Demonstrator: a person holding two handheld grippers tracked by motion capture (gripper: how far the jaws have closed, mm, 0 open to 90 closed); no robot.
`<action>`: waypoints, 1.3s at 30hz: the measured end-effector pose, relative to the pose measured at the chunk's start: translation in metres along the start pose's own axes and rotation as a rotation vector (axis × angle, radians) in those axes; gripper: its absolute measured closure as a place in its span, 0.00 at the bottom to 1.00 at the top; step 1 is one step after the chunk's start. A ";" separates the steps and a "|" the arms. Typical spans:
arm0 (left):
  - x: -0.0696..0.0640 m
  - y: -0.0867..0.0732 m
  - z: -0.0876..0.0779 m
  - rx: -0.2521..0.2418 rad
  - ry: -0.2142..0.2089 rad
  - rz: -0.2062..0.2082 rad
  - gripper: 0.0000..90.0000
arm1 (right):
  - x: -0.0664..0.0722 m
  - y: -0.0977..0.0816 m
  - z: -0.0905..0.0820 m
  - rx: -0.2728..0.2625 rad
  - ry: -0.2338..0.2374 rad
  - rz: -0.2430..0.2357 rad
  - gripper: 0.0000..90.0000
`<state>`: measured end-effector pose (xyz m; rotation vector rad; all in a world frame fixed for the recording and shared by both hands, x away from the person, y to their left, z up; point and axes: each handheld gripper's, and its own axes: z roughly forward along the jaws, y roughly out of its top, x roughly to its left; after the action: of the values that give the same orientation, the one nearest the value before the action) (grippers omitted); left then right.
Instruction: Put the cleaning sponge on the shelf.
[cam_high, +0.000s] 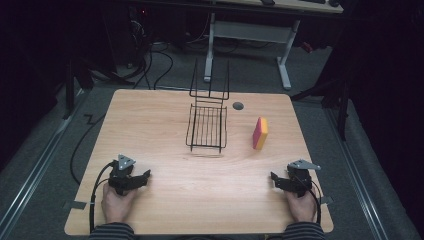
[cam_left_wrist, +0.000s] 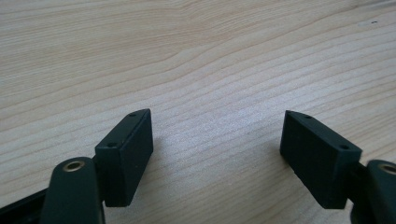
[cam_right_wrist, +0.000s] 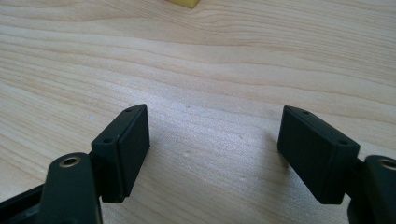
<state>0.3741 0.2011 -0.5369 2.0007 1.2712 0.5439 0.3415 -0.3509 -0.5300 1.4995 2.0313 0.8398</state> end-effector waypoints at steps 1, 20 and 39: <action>0.000 0.000 0.000 0.000 0.000 0.000 0.29 | 0.000 0.000 0.000 0.000 0.001 0.000 0.29; 0.000 0.000 0.000 -0.001 0.000 -0.002 0.29 | 0.002 0.000 0.000 0.014 0.008 -0.004 0.20; 0.000 0.000 0.000 -0.001 0.000 -0.005 0.29 | 0.003 -0.002 -0.002 0.015 0.025 -0.025 0.21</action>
<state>0.3741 0.2014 -0.5369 1.9958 1.2750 0.5423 0.3377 -0.3486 -0.5299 1.4759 2.0745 0.8385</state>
